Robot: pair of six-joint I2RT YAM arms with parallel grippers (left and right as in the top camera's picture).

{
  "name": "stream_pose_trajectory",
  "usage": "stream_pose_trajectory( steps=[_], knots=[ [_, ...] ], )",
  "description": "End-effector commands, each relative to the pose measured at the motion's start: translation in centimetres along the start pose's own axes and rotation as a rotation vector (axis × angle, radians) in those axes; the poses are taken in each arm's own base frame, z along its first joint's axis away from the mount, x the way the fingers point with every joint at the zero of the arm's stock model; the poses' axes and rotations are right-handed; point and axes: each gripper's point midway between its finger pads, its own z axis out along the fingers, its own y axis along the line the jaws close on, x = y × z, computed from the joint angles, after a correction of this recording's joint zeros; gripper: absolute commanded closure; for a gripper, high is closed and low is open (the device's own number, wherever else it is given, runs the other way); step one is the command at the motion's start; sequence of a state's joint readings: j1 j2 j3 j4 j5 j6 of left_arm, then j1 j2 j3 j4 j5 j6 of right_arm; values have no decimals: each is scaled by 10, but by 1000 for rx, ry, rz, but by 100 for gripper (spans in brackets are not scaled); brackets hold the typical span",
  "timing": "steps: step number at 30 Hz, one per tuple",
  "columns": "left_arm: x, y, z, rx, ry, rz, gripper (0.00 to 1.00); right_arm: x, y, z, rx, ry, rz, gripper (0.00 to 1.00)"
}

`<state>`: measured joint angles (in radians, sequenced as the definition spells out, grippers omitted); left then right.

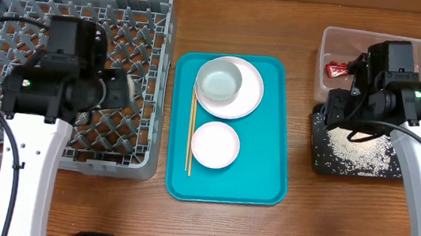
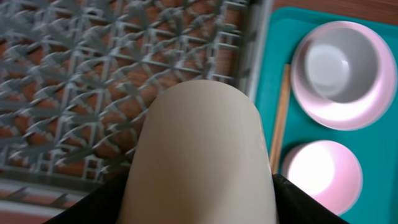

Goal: Sort waste into correct bins and load items into the dishwasher
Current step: 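Lower the cream cup with the left gripper into the dish rack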

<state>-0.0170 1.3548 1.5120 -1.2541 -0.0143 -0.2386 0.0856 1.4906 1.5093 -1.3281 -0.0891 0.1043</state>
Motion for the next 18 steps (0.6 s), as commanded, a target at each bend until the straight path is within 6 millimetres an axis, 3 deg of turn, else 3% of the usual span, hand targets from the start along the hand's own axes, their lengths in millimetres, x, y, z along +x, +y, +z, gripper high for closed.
stream_pose_trajectory(
  steps=[1,9,18],
  knots=[
    [-11,37,-9,-125,-47,-108,96,-9,0,-12,4,-51,-6,43],
    [-15,94,-7,-259,-49,-238,96,-10,1,-12,-3,-53,-7,38],
    [31,92,46,-266,288,-227,96,-10,1,-12,-3,-52,-6,37]
  ],
)
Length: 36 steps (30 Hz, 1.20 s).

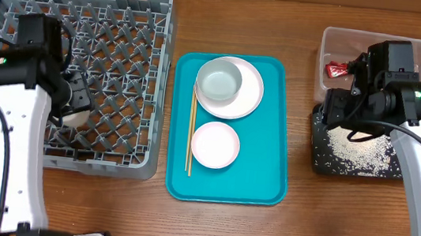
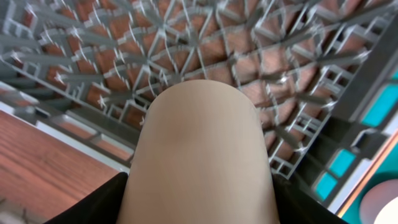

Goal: Sort waste into correct bins and load items into the dishwasher
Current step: 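Lower the cream cup with the left gripper into the dish rack, then reach the left gripper to the pink bowl on the teal tray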

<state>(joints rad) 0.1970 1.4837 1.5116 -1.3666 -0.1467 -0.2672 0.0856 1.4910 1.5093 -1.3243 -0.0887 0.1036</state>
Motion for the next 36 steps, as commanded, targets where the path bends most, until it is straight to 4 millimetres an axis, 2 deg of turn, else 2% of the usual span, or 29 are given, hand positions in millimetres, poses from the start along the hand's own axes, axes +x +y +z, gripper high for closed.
stream_pose_trajectory(
  steps=[1,2,9,14,15,16,18,19,23,25,28,30,32,34,36],
  knots=[
    [9,-8,26,3,125,-3,96,-9,1,-12,-2,-48,-5,37],
    [9,-14,38,18,164,1,96,-9,1,-12,-2,-48,-5,37],
    [2,-19,80,-24,237,31,96,-9,1,-12,-2,-48,-5,37],
    [4,-15,98,-69,287,43,96,-9,1,-12,-2,-48,-5,37],
    [6,-15,100,-72,296,47,92,-9,1,-12,-2,-48,-6,37],
    [6,-15,100,-72,299,51,77,-9,1,-12,-2,-48,-6,37],
    [7,-15,100,-73,302,53,19,-9,1,-12,-2,-48,-6,37],
    [7,-15,100,-72,302,53,2,-9,1,-12,-2,-48,-5,36],
    [4,-15,96,-67,284,49,0,-9,1,-12,-2,-48,-5,36],
    [1,-15,88,-58,251,45,0,-9,1,-12,-2,-48,-5,36],
    [-9,-22,62,13,149,31,0,-9,1,-12,-2,-48,-6,29],
    [-17,-36,30,104,30,50,3,-9,1,-12,-3,-50,-5,19],
    [-21,-46,9,156,-53,84,5,-10,3,-12,-13,-53,-6,17],
    [-24,-75,-36,266,-219,188,4,-11,8,-12,-39,-57,-8,14],
    [-16,-120,-74,398,-346,344,0,-12,10,-12,-50,-61,-9,13]
  ],
)
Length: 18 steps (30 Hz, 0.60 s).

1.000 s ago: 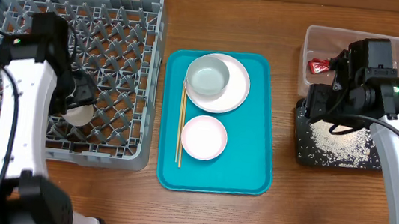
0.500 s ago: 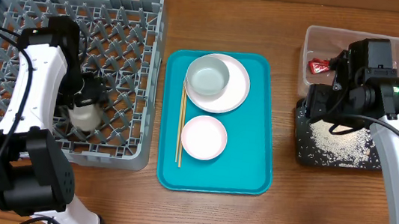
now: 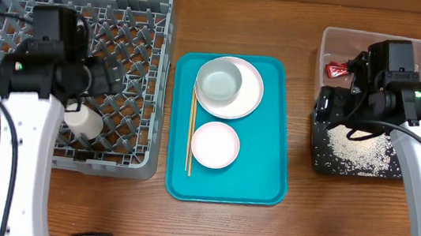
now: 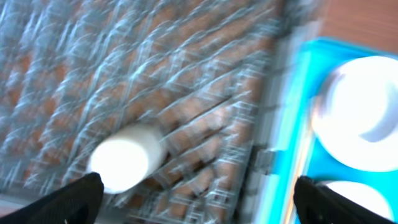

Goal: Sort waste into correct bins and load items into the dishwasher
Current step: 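Reach the left gripper to the pink bowl on the teal tray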

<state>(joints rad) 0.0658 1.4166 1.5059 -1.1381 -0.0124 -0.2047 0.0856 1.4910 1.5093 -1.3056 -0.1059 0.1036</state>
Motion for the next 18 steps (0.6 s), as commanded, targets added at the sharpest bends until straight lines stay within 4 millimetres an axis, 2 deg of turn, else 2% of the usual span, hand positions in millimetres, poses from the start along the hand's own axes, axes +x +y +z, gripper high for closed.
stream_pose_trajectory(
  steps=[1,5,7,10,15,17,18],
  knots=[
    [-1,-67,-30,187,-104,210,0,-8,8,-12,-39,-43,-7,12],
    [24,-140,-36,417,-55,337,0,-7,8,-12,-40,-38,-7,11],
    [44,-165,-30,472,13,396,2,-8,8,-11,-40,-40,-7,11],
    [68,-190,-13,471,87,491,9,-7,8,-11,-39,-33,-6,11],
    [98,-215,10,434,164,592,10,-6,7,-10,-38,-29,-6,11],
    [119,-231,17,443,211,648,13,-2,-6,-10,34,-17,10,12],
    [128,-238,20,446,228,672,13,1,-19,-11,101,-12,75,12]
  ],
)
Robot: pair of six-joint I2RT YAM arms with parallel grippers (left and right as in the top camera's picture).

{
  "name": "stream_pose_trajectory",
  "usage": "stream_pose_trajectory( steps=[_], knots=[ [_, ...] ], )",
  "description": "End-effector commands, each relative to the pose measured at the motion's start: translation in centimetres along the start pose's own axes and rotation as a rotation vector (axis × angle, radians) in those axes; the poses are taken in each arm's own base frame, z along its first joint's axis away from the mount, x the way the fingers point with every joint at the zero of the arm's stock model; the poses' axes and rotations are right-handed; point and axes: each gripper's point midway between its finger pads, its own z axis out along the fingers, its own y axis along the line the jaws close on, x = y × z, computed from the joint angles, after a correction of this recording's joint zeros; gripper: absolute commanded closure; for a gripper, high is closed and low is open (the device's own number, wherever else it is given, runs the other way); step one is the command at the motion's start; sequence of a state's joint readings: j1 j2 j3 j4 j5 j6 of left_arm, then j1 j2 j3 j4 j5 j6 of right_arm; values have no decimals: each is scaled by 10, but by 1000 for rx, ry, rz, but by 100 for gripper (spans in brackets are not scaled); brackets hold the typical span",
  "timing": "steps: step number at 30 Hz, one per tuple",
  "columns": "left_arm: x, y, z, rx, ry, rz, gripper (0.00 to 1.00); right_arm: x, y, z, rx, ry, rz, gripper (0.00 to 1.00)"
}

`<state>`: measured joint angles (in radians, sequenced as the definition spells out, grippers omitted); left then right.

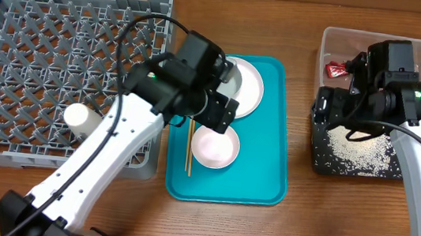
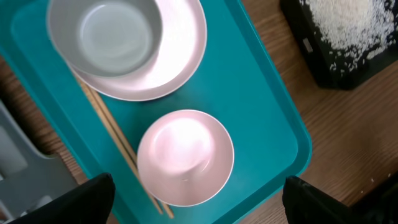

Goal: Sort waste into correct bins and load items into the dishwasher
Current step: 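Reach the left gripper to the pink bowl on the teal tray, then carry the pink bowl with the left gripper into the dish rack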

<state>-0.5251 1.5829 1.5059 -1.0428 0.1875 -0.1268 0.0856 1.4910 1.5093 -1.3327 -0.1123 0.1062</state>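
My left gripper hangs open and empty over the teal tray; its point in the wrist view is above a small white dish. Behind the dish a pale bowl sits on a white plate, with chopsticks along the tray's left side. A cream cup lies in the grey dish rack near its front. My right gripper hovers at the left end of a black tray of rice; its jaws are too dark to read.
A clear bin at the back right holds a red wrapper. The black rice tray lies just right of the teal tray. Bare wooden table shows along the front.
My left arm has moved from over the dish rack to over the teal tray, still open and empty. The cup stays in the rack. The right arm has not moved.
My left gripper held the cream cup over the rack's right side, then near the rack's front left. Later the cup lay in the rack and the gripper was open, away from it. Now that gripper is over the tray's small dish.
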Motion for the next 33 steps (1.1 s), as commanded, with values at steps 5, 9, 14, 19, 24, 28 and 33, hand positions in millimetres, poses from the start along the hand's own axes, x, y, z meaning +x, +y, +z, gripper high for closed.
stream_pose_trajectory(
  steps=[5,9,14,19,24,28,33],
  knots=[
    [29,-50,74,-60,164,201,14,0,-40,-14,181,-27,170,12],
    [51,-66,111,-84,252,271,14,1,-40,-14,181,-23,170,11],
    [90,-61,150,-127,423,300,30,3,-38,-14,172,-16,170,11],
    [112,-48,162,-167,526,292,52,3,-38,-14,172,-16,170,11],
    [111,-45,161,-183,527,290,96,2,-39,-14,176,-18,170,11],
    [92,-47,144,-215,486,280,96,2,-39,-14,176,-18,166,11],
    [28,-67,83,-154,297,286,96,2,-39,-14,176,-18,166,11]
  ],
)
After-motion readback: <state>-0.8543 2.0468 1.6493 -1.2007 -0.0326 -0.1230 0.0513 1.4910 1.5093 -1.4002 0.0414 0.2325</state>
